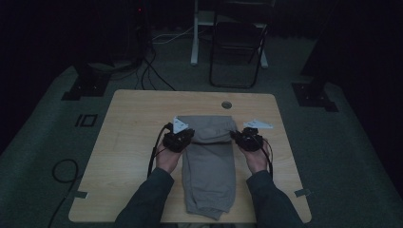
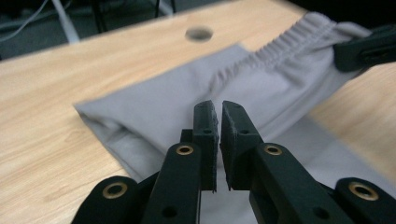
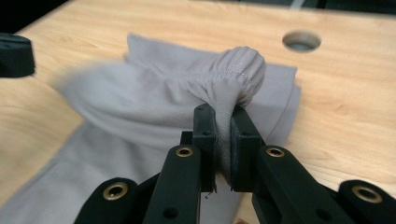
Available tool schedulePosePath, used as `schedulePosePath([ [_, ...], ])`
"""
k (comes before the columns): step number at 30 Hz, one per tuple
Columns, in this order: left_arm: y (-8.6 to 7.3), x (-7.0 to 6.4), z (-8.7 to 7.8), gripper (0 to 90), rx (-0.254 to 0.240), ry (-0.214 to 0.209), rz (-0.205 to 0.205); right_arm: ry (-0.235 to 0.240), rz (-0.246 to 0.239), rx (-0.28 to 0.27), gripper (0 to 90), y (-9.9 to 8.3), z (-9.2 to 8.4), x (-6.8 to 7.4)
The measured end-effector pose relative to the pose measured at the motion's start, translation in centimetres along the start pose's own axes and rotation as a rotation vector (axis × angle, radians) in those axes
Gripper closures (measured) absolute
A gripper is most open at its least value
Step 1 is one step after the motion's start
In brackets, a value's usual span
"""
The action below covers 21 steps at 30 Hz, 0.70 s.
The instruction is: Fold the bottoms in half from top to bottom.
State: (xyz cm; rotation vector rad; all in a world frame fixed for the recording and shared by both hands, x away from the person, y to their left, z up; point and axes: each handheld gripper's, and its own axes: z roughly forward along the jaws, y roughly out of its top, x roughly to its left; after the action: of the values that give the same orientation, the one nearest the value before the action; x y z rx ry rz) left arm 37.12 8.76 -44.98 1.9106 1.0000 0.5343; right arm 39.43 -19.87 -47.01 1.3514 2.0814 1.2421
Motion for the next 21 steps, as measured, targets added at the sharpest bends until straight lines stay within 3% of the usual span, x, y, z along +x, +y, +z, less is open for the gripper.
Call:
schedulePosePath([
  [2, -0.5, -0.4, -1.3, 86.6, -0.006, -0.015, 0.018, 0.012, -0.024, -0.023, 83.7, -0.2, -1.7, 0.6],
  [4, -1.5, -0.8, -1.5, 86.7, 0.038, -0.01, 0.047, 0.013, -0.056, -0.025, 83.7, -0.7, -2.6, 1.2],
  [5, -1.9, -0.8, -1.3, 86.2, 0.05, -0.008, 0.052, 0.01, -0.061, 0.001, 83.7, -1.2, -2.7, 1.4],
  [10, -3.7, -0.4, 0.3, 82.3, 0.102, -0.02, 0.007, 0.003, -0.033, 0.058, 84.1, -3.2, -1.8, 1.0],
  [11, -4.2, -0.3, 1.5, 78.4, 0.125, -0.042, -0.015, 0.007, 0.0, 0.073, 84.2, -4.0, -1.3, 0.5],
  [13, -4.4, -0.4, 2.4, 73.3, 0.134, -0.066, -0.025, 0.012, 0.009, 0.077, 84.3, -4.4, -1.2, 0.3],
  [14, -4.3, -0.6, 3.1, 70.0, 0.134, -0.099, -0.034, 0.013, 0.011, 0.077, 84.3, -4.5, -1.2, 0.3],
  [16, -4.2, -0.7, 3.5, 61.7, 0.141, -0.104, -0.031, 0.014, 0.014, 0.077, 84.3, -4.5, -1.2, 0.2],
  [21, -3.4, -2.4, 7.0, 47.8, 0.178, -0.128, -0.009, 0.02, 0.016, 0.071, 84.3, -4.4, -1.1, 0.1],
])
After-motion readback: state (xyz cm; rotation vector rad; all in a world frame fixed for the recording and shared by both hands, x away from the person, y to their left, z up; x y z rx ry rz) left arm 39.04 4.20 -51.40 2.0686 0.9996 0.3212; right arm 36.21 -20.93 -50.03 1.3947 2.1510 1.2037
